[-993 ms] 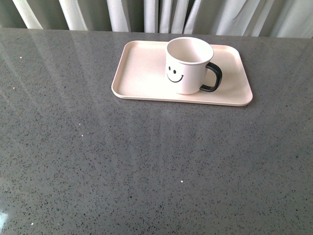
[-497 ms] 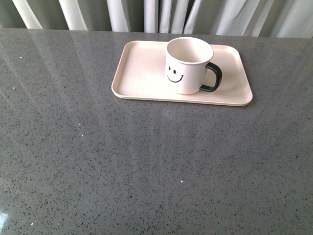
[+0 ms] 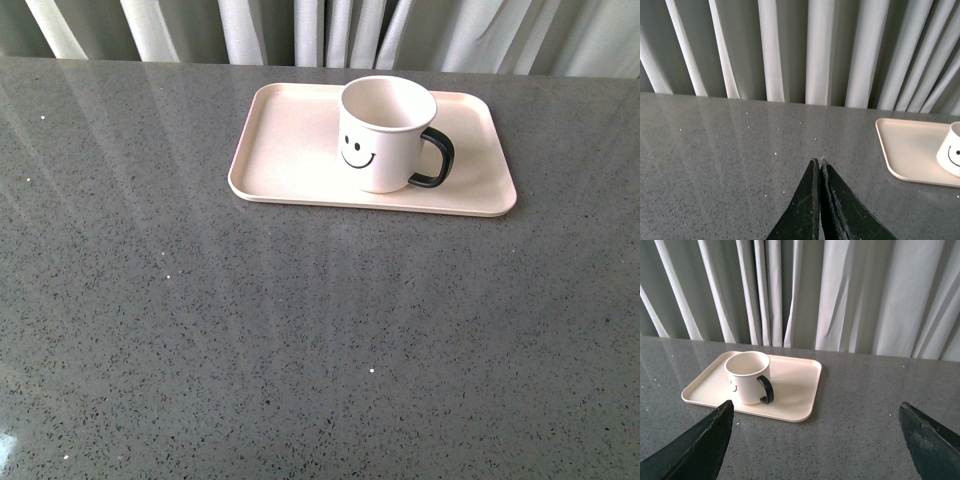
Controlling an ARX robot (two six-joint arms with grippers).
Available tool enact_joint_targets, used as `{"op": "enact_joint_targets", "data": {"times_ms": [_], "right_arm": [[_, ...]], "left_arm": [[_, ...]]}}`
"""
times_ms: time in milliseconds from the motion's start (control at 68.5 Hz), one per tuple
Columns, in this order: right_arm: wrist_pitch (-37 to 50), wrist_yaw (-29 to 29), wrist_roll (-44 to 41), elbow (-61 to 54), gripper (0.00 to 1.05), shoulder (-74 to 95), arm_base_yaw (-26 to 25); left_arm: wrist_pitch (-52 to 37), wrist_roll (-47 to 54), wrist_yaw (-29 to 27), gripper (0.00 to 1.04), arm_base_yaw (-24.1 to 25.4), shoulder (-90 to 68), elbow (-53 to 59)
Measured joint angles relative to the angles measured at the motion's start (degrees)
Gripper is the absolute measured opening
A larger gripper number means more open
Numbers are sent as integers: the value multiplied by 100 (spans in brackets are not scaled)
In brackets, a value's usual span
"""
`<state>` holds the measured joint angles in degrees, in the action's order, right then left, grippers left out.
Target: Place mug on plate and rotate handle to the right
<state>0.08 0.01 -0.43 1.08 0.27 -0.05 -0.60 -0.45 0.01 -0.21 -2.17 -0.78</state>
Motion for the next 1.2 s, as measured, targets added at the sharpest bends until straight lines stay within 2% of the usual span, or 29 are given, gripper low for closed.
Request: {"op": "enact_joint_targets", "data": {"times_ms": [205,234,292,570,584,628,687,774,847,964,1096,1198], "right_arm": [[0,-2,0,0,96,0,0],[0,0,0,0,96,0,0],[0,0,0,0,96,0,0],[0,-2,0,0,96,0,0],[-50,-94,-11,20,96,44,-17],[-1349,-1187,-461,568,96,835,-387],[-2208,-2140,-973,1185,96,2087,-658],[-1801,-2380,-1419,1777,96,3685,-789],[-920,-2146,-1652,2448,96,5178,-787],[-85,-1871,-1670,3324,96,6846,-603],[219,-1545,-1388,4415,96,8408,-267],[144,-1333,-1075,5311,96,9486,0]], "left_arm": [[63,0,0,2,7,120,0],[61,-2,-2,6,7,122,0],[61,0,-2,24,7,122,0],[61,0,-2,75,7,122,0],[63,0,-2,79,7,122,0],[63,-2,-9,90,7,122,0],[61,20,7,97,7,125,0],[63,20,2,95,7,125,0],[61,20,-2,95,7,125,0],[63,20,0,95,7,127,0],[61,20,0,95,7,127,0],[63,20,0,95,7,127,0]]}}
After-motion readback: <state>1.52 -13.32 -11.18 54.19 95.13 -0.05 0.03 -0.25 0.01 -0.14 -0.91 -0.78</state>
